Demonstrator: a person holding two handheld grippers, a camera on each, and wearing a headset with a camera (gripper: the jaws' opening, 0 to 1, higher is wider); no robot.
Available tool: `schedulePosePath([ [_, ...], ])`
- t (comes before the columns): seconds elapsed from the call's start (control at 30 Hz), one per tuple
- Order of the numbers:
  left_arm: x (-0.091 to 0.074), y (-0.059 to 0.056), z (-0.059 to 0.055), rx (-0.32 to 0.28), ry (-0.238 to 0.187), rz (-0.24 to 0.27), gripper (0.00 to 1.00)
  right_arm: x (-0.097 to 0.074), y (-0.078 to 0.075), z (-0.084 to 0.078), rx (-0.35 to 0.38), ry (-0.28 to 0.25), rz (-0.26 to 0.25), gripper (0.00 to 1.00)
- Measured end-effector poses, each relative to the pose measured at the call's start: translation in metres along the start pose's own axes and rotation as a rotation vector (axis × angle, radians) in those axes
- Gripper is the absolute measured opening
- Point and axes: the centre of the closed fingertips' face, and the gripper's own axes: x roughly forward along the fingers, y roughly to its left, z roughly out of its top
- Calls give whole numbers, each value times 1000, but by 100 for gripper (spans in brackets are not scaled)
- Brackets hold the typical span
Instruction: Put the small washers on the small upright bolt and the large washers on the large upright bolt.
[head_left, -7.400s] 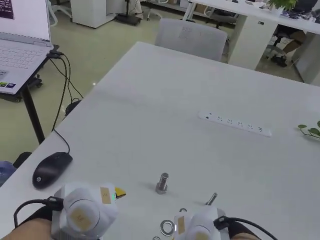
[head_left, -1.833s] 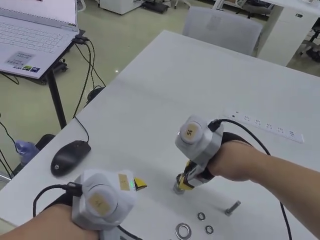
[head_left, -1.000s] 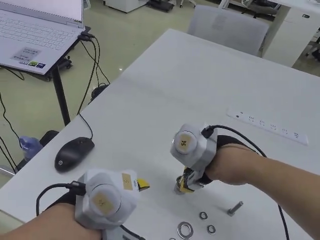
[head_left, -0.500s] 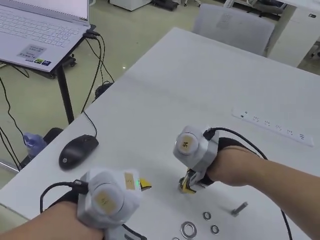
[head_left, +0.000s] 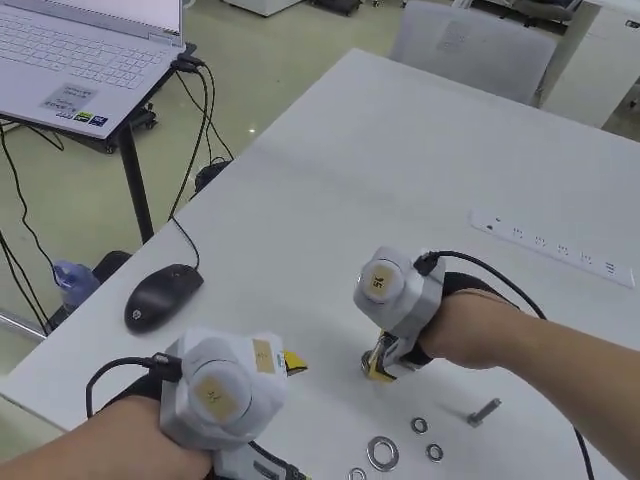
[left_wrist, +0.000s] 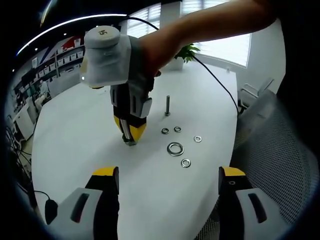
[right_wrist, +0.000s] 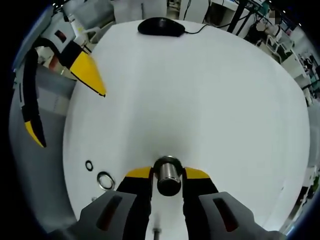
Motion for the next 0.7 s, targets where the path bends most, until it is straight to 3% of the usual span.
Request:
schedulePosePath([
  [0.5,0,0,6,-9,-18,-3,83,0,-1,-2,17,-10,5,25],
  [0.63,2,-1,7,-7,-17,-6,83,-1,-1,1,10,-36,8,37],
  [0.7,2,-1,7,-6,-18,-6,83,-3,-1,2,2,-38,10,37],
])
